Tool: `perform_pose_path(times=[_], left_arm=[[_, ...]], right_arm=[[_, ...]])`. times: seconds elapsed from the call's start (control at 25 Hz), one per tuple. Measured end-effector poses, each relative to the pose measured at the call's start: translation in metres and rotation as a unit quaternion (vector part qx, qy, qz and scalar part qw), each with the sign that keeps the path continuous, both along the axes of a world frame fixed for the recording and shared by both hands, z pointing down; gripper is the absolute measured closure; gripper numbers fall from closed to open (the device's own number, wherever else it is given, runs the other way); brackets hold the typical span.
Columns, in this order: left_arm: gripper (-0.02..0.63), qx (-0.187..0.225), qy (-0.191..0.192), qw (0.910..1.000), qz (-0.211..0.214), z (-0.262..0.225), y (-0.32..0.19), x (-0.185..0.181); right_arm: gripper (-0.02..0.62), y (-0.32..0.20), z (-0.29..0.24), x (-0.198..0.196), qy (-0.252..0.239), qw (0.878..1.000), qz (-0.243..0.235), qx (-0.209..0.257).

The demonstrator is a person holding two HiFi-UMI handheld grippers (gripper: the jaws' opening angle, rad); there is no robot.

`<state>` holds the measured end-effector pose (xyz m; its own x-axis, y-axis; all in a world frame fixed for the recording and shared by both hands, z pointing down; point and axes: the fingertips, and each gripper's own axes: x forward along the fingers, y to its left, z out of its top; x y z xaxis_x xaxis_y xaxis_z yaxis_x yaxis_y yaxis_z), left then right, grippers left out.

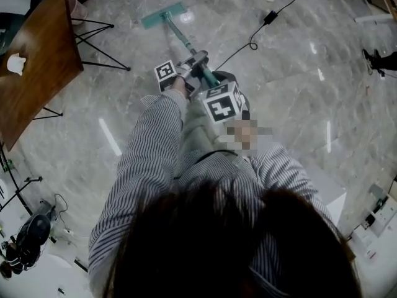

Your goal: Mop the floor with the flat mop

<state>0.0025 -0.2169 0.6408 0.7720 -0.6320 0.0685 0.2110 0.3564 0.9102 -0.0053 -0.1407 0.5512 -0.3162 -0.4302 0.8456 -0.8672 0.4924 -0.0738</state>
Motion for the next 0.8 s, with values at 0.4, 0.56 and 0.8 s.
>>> perform_pose_path(times=[0.4,0.56,0.8], left_arm=[[0.465,-0.009,0.026,0.9988,-0.04,0.0,0.185,0.06],[0.463,-0.003,0.027,0.9996,-0.007,-0.004,0.259,0.088],[0.462,-0.01,0.028,0.9994,0.016,-0.017,0.334,0.111]], right_arm=[[0.483,0.186,-0.002,0.064,0.004,1.0,-0.005,0.0],[0.483,0.262,-0.002,0.087,0.021,0.999,-0.024,0.002],[0.479,0.335,-0.017,0.107,0.005,1.0,-0.026,-0.01]])
